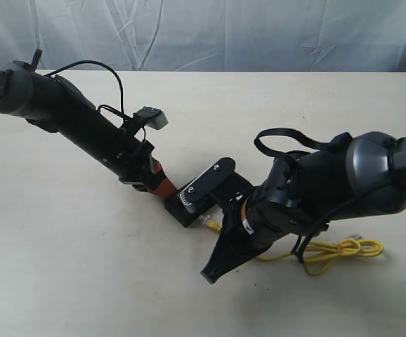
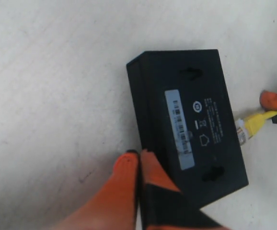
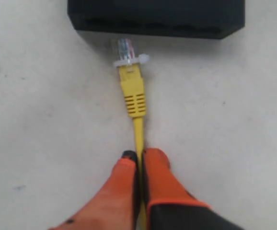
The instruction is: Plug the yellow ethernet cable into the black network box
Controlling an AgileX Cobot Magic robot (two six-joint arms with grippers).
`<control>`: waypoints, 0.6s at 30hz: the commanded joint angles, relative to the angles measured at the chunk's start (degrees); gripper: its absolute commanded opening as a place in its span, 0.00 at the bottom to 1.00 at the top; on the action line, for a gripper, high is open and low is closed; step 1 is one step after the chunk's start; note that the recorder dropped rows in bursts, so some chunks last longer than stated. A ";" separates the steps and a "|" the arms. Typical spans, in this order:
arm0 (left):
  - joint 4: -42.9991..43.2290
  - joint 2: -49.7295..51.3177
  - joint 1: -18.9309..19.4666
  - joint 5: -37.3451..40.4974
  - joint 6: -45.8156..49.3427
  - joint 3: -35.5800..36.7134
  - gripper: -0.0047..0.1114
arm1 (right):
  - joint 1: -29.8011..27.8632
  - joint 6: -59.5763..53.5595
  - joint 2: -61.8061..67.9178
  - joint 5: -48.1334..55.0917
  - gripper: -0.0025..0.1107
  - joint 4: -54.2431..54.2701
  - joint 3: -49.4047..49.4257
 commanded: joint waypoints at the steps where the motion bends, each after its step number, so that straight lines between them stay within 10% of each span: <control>1: 1.89 0.09 -0.46 -0.94 0.31 0.38 0.04 | -0.05 0.07 0.11 -2.08 0.01 -0.06 0.23; 18: 2.75 0.09 -0.46 -0.03 0.31 0.38 0.04 | -0.05 10.53 1.39 -4.77 0.01 -6.25 0.23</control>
